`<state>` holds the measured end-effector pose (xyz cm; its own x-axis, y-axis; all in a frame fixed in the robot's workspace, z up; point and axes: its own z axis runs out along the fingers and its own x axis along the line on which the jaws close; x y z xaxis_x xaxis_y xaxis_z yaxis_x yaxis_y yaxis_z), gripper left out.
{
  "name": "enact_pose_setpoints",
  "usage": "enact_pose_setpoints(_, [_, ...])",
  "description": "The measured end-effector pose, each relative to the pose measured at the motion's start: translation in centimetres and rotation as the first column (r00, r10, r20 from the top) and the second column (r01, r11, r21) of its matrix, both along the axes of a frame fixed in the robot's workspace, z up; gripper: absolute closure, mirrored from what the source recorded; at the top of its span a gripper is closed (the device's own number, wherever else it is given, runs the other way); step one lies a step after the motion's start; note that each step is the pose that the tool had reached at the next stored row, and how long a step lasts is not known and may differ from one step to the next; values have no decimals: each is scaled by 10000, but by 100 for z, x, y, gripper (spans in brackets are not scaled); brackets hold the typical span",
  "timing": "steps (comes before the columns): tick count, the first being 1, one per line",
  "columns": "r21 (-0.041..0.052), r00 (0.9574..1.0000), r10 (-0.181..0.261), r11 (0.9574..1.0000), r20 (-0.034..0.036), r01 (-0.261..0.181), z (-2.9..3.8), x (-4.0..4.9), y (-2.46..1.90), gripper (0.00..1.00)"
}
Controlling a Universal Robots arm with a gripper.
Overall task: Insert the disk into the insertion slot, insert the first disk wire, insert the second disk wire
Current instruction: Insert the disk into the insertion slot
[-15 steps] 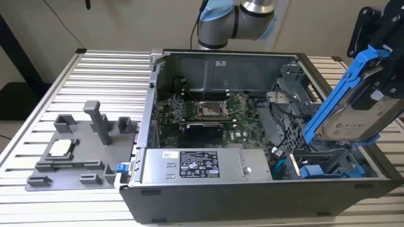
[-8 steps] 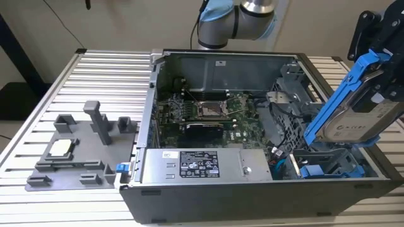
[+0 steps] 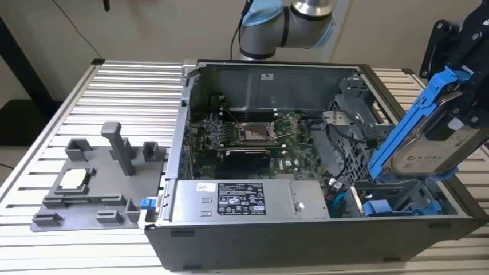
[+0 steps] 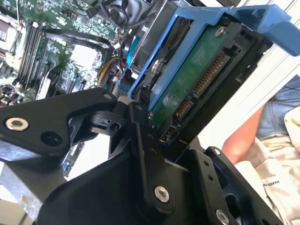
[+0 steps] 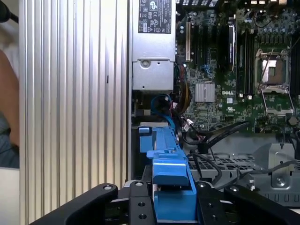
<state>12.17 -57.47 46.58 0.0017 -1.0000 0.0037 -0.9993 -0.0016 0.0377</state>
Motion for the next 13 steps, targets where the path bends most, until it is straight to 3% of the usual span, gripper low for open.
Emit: enact_pose_setpoints(13, [0,10000,60,10000,18,-60,-147,10,-1,67])
